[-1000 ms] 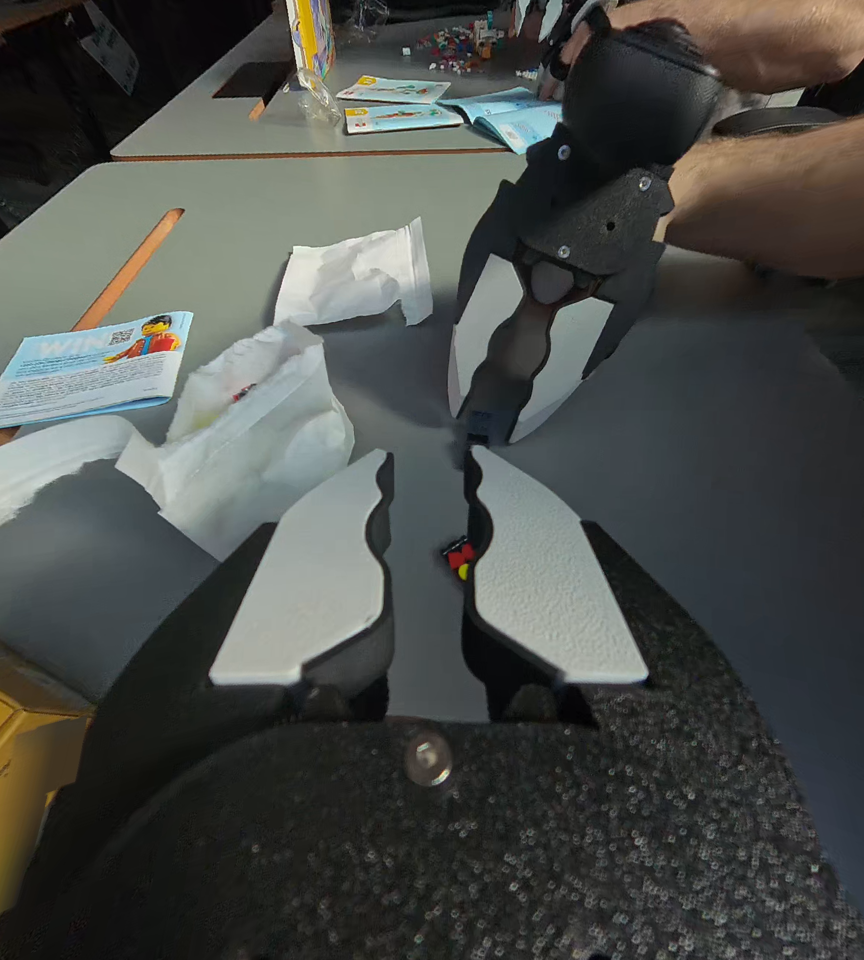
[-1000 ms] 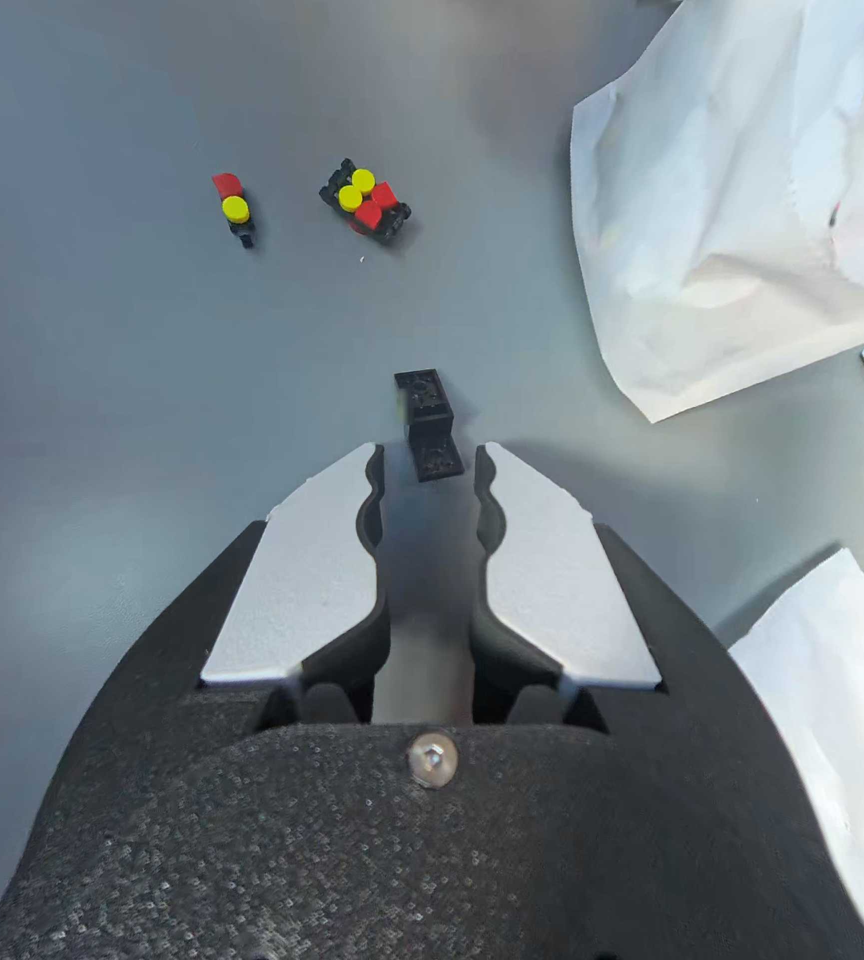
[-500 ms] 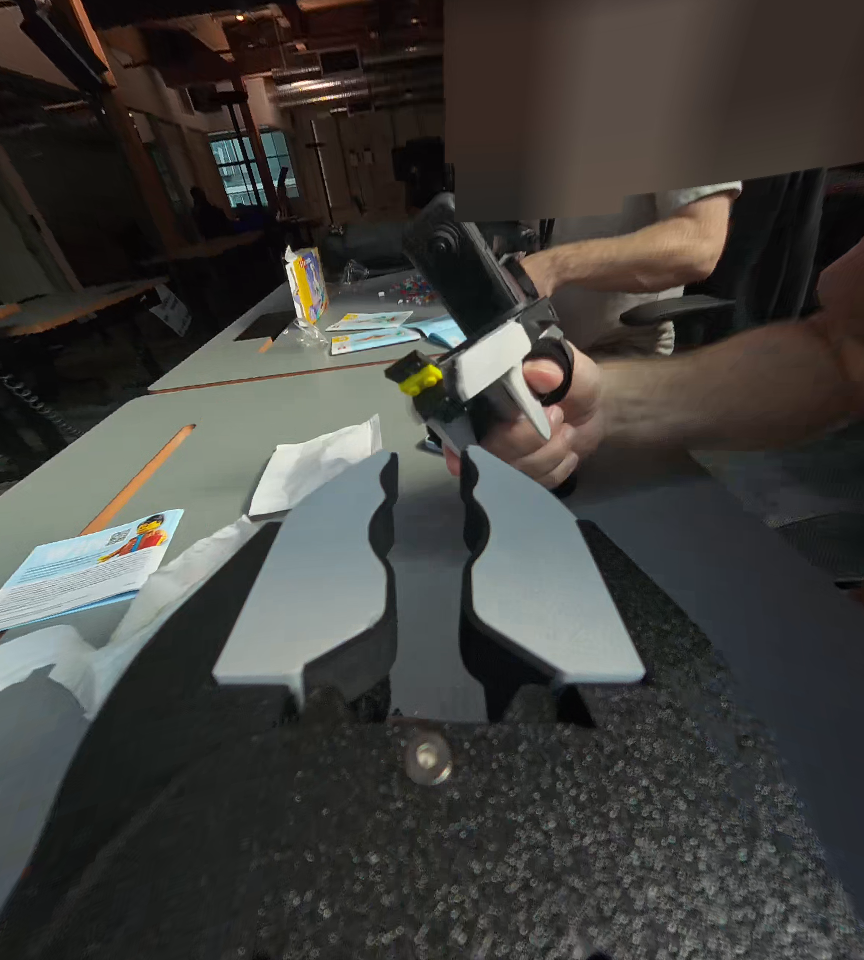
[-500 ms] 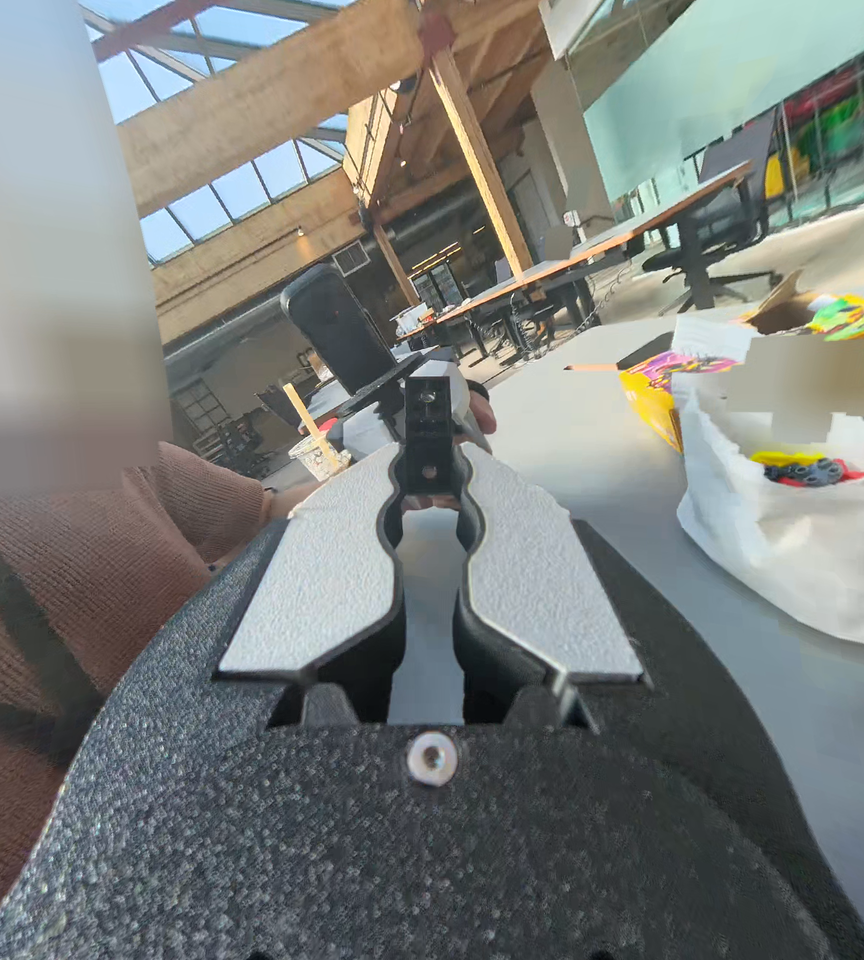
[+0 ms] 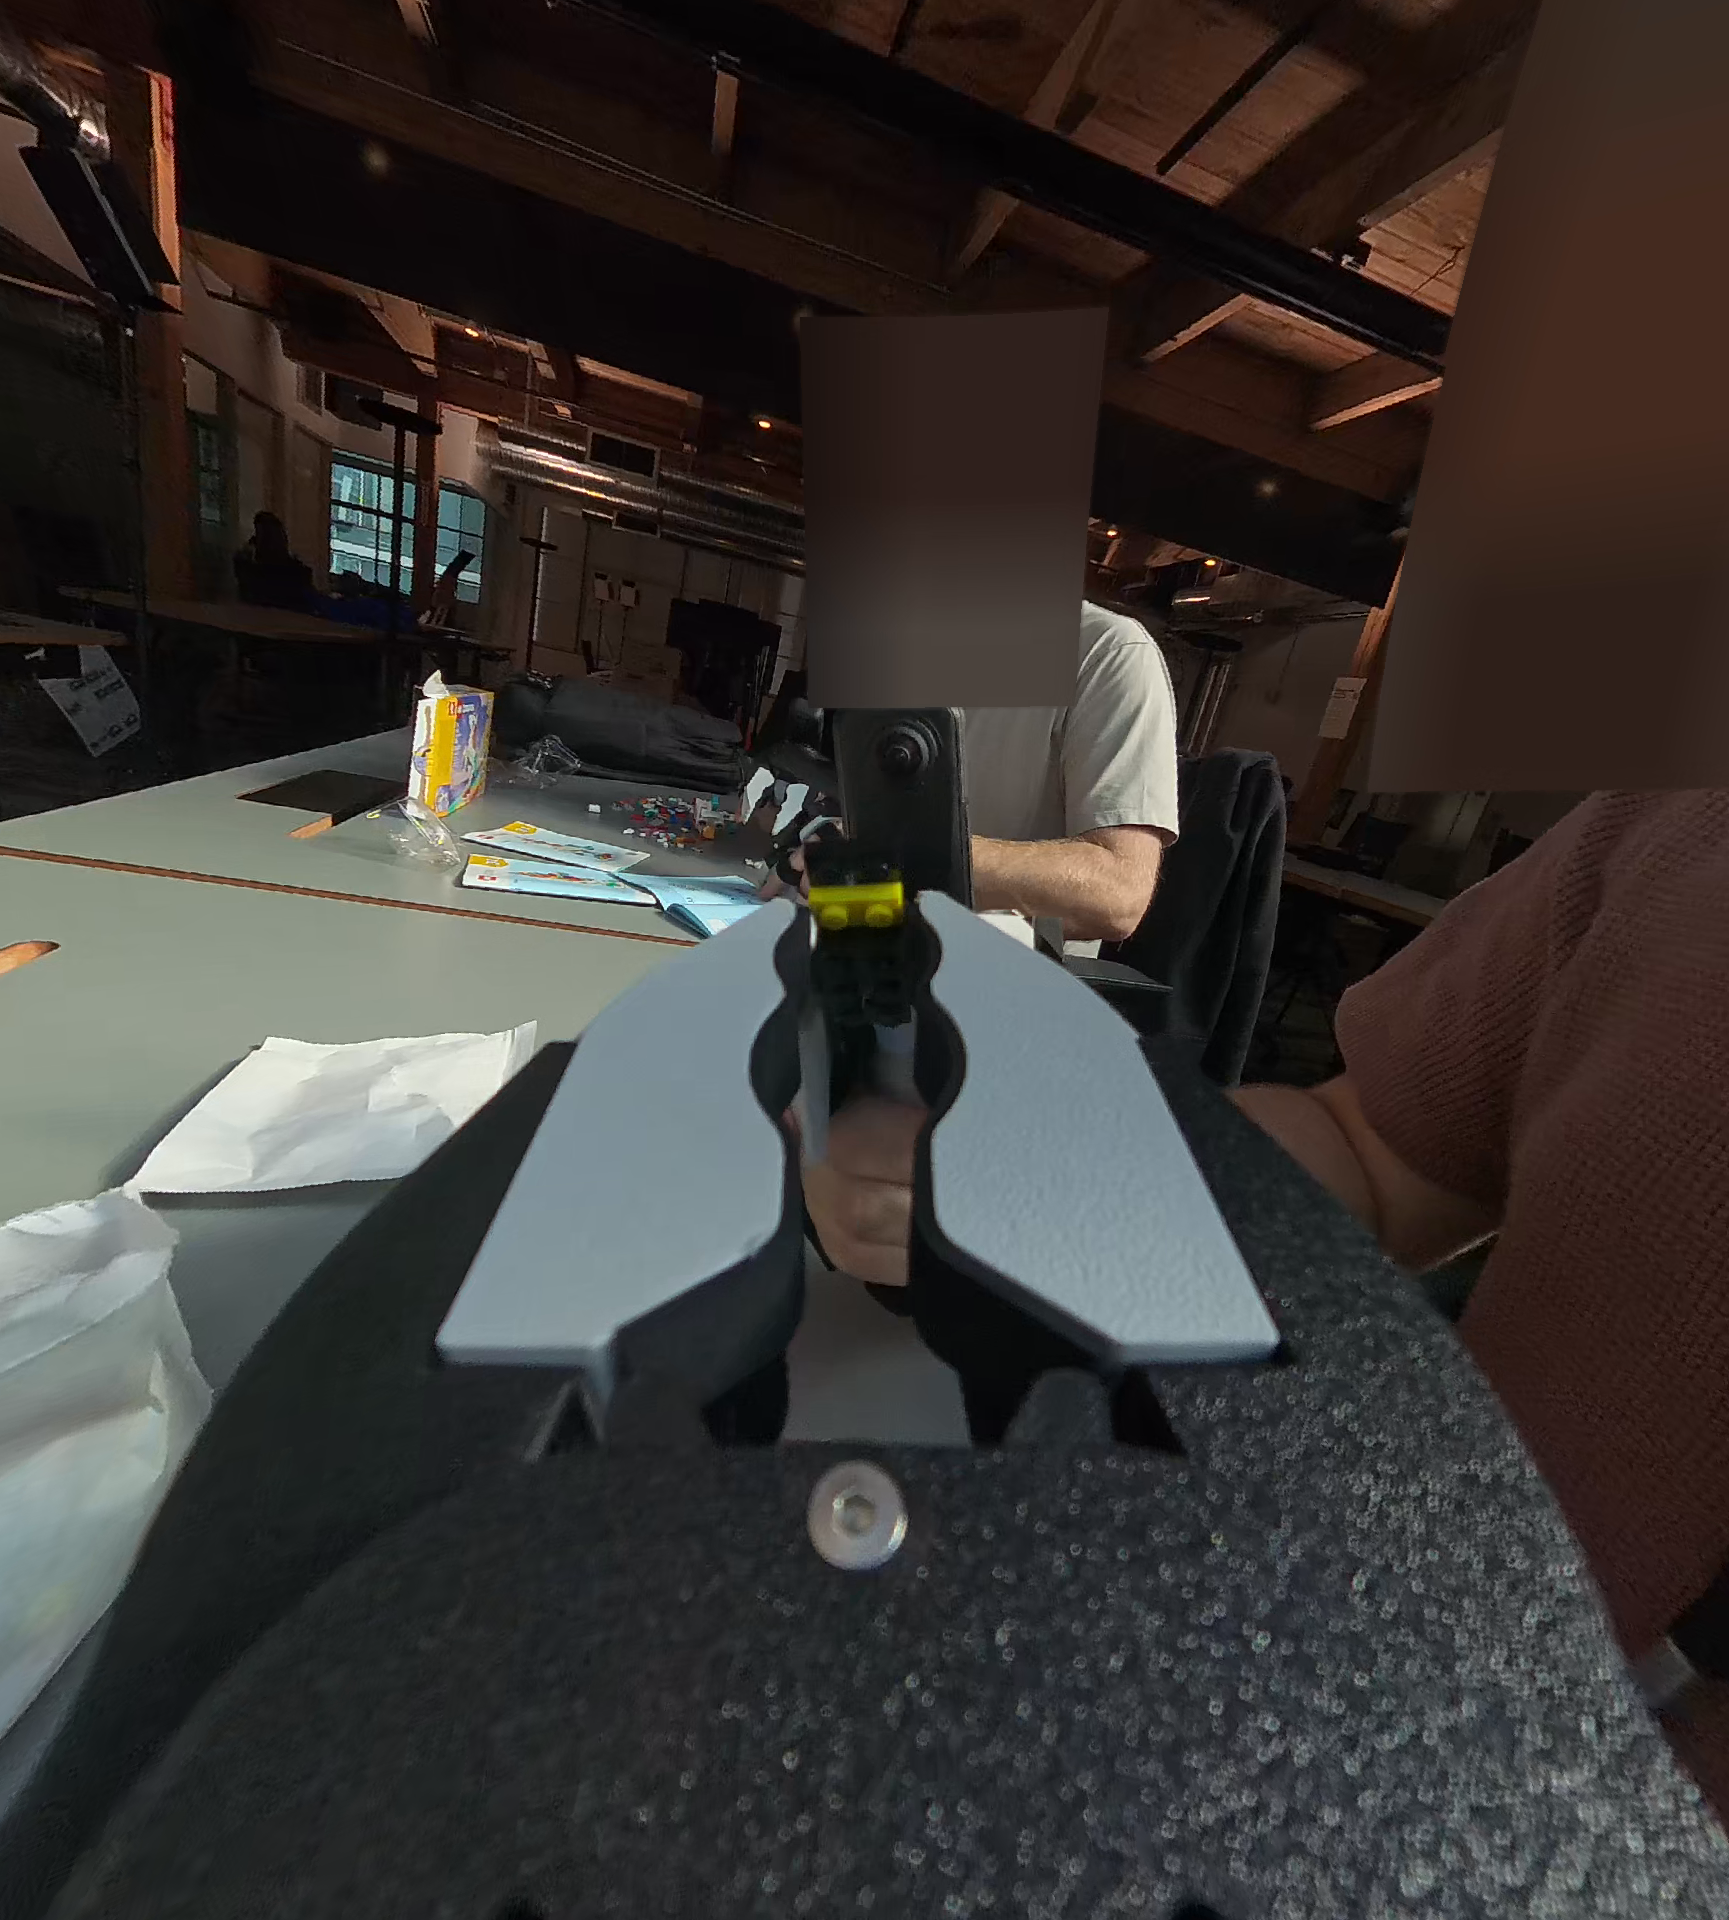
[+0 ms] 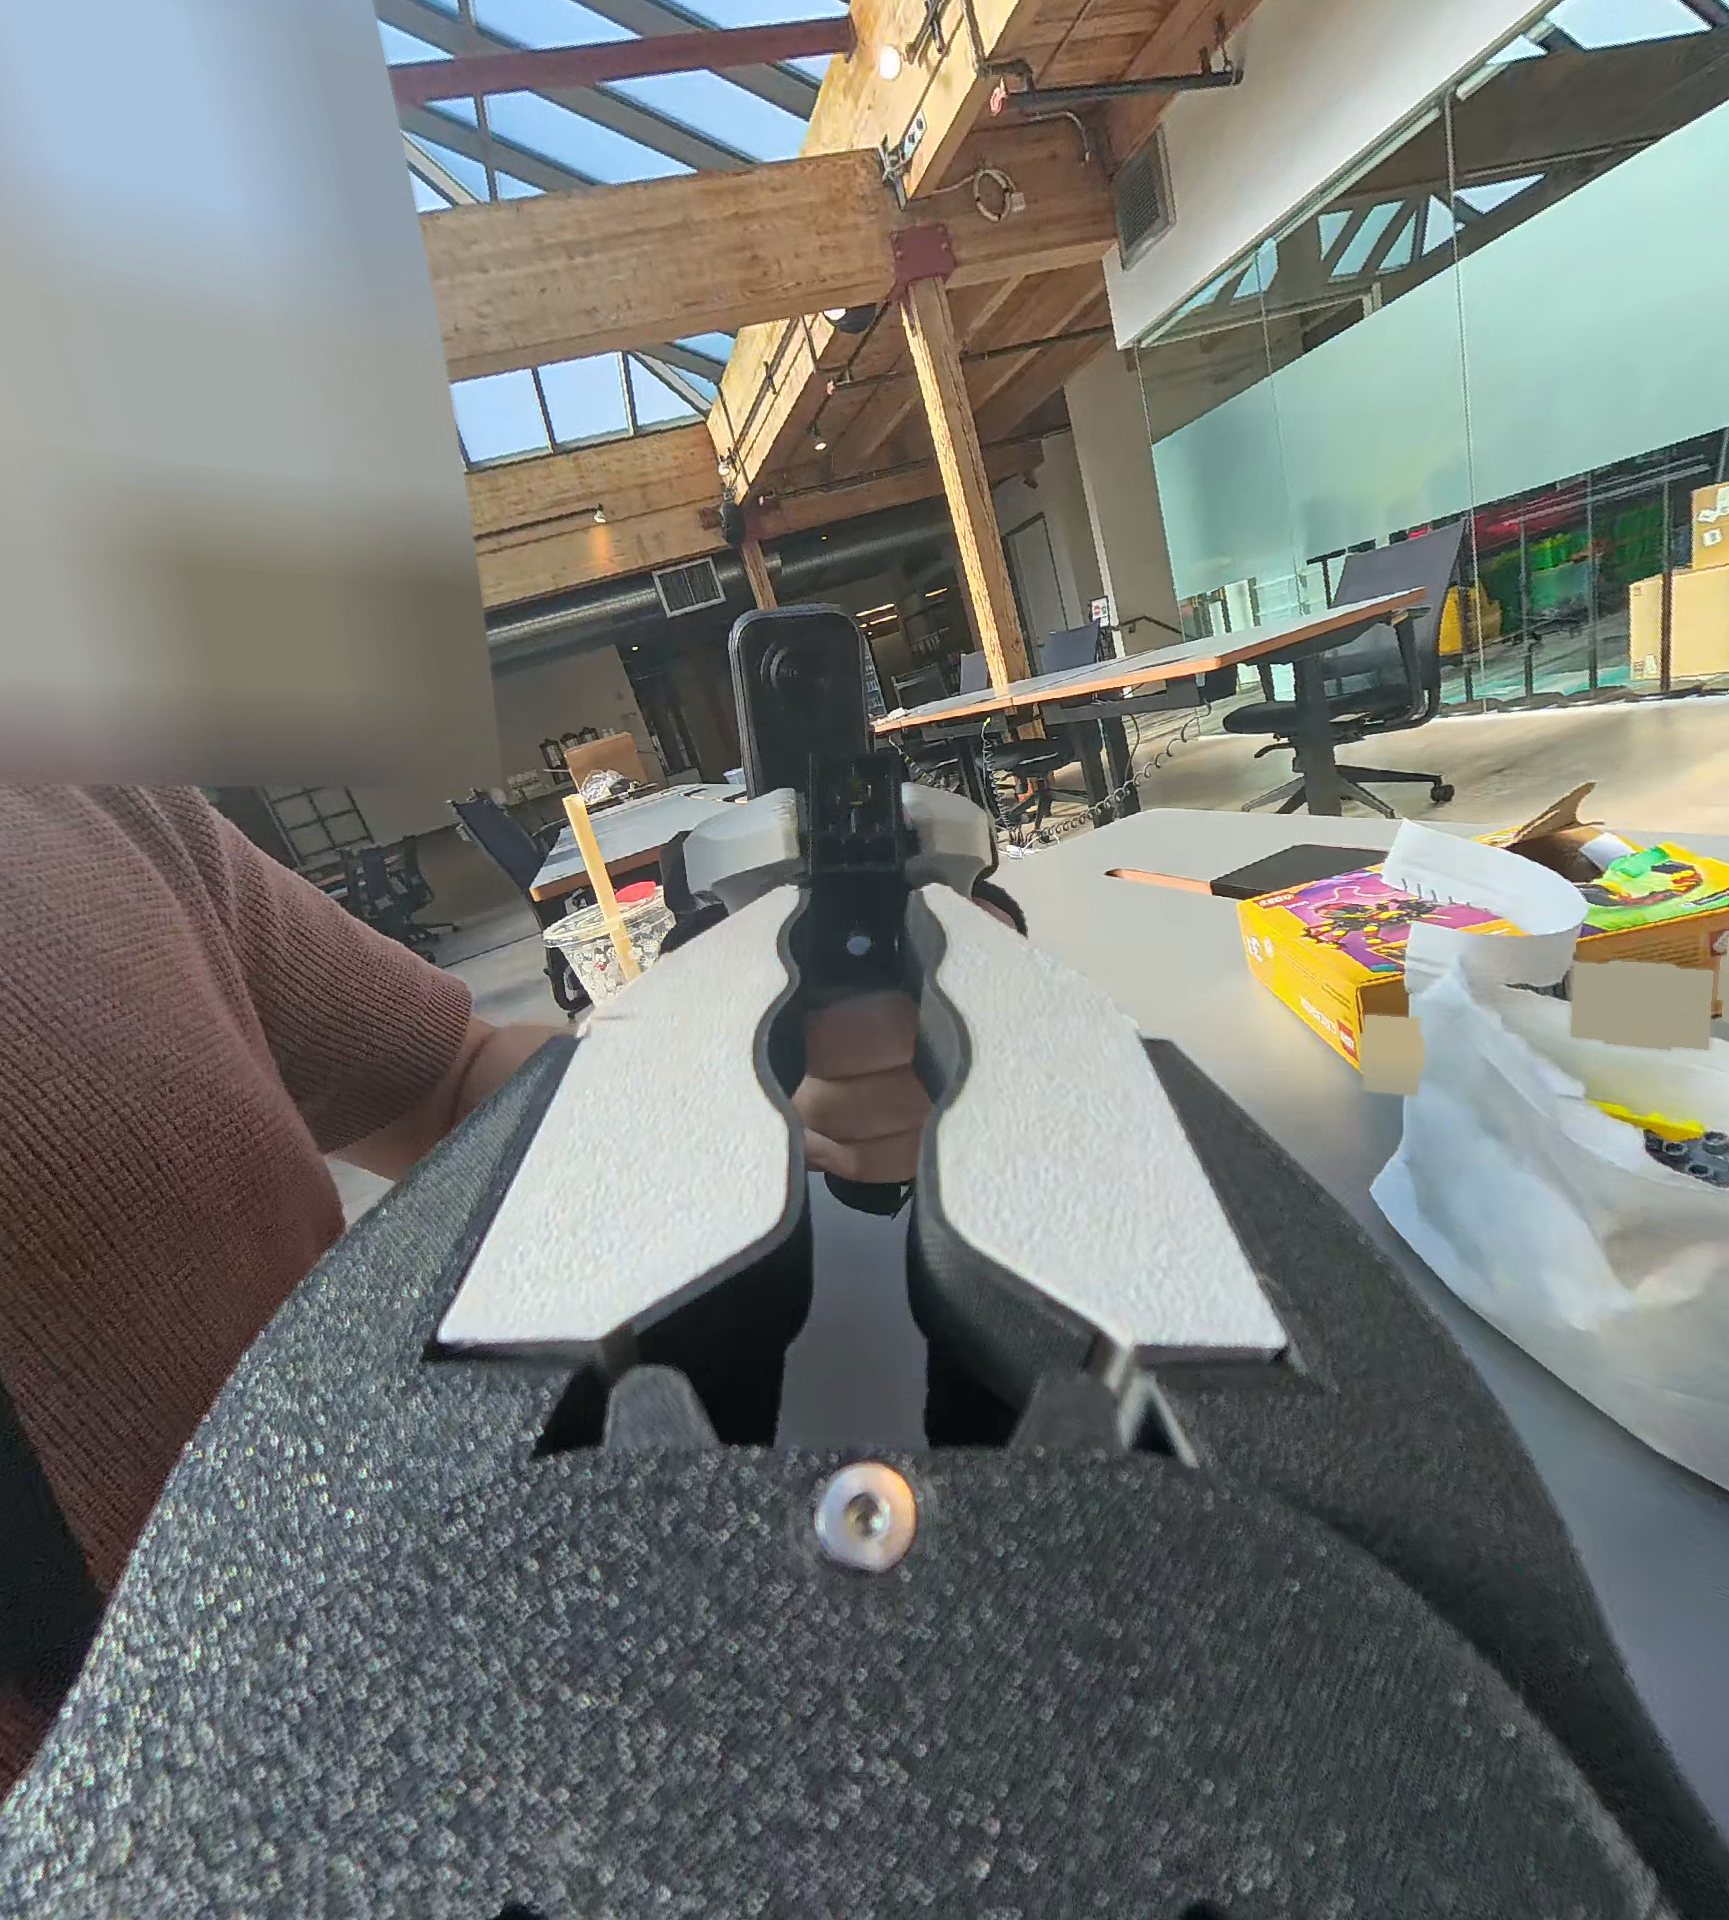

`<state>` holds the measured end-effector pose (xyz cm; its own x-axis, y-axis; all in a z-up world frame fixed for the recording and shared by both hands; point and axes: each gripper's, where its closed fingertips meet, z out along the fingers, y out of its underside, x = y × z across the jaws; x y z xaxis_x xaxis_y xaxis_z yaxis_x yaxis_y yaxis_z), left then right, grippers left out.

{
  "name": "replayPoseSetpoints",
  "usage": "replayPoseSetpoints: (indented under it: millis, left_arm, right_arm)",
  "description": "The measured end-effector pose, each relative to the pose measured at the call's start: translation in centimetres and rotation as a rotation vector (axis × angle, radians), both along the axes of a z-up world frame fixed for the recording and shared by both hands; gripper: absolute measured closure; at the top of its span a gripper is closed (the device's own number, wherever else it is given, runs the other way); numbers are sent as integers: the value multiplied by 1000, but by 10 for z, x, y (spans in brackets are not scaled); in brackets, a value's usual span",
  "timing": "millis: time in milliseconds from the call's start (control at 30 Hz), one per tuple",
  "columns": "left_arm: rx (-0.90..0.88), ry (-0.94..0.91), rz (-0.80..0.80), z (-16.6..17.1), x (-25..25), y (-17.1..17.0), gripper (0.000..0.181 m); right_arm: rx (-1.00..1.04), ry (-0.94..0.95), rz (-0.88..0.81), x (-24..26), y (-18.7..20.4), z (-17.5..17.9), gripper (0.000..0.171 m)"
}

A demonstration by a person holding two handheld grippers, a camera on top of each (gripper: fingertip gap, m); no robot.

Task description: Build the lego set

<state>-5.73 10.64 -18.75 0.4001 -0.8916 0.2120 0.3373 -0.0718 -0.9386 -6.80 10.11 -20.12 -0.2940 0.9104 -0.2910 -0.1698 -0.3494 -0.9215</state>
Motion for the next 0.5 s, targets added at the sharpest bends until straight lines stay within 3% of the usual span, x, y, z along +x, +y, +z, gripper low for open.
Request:
replayPoseSetpoints:
  millis: [367, 500]
  left_arm:
    - [-14, -20, -50, 0, 1, -3, 166]
    - [-25, 49, -75, -8, 0, -4, 166]
  right_arm:
    - [-18, 4, 38, -2, -4, 0, 155]
    - [32, -99, 34, -2, -3, -8, 155]
